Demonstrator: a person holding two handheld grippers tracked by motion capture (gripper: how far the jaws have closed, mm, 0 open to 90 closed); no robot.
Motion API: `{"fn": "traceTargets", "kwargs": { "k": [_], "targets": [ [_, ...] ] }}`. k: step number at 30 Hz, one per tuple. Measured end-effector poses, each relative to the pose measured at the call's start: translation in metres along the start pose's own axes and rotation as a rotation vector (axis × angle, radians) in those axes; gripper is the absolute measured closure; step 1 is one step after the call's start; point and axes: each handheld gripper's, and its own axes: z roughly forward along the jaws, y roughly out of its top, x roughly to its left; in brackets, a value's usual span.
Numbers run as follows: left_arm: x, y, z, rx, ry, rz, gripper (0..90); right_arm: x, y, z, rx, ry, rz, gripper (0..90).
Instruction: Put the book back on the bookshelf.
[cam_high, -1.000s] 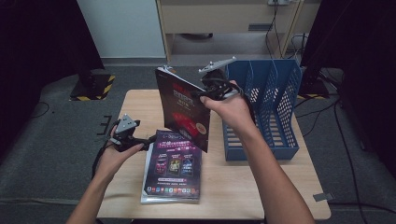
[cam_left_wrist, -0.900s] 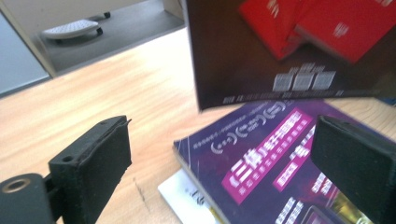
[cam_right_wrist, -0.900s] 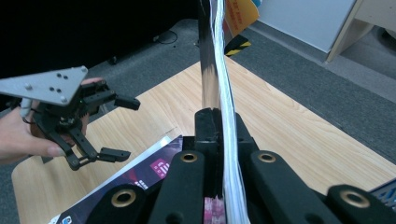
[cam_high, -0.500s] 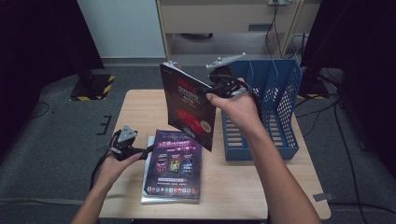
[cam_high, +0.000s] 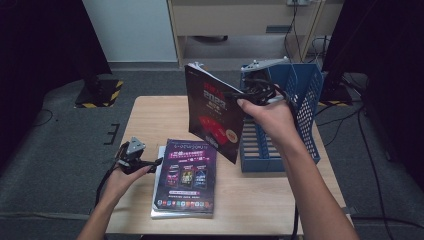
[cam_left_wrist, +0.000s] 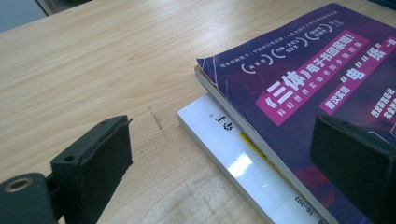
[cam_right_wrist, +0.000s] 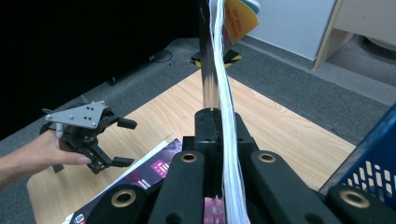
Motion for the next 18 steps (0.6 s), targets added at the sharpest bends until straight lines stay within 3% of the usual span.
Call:
{"fn": "traceTargets", "kwargs": {
  "k": [18],
  "targets": [
    [-0.002,-0.005,0.006,0.027,0.001,0.018,5.7,-0.007,-0.002,-0.025,-0.013,-0.030,0.011,87.3]
  ]
}}
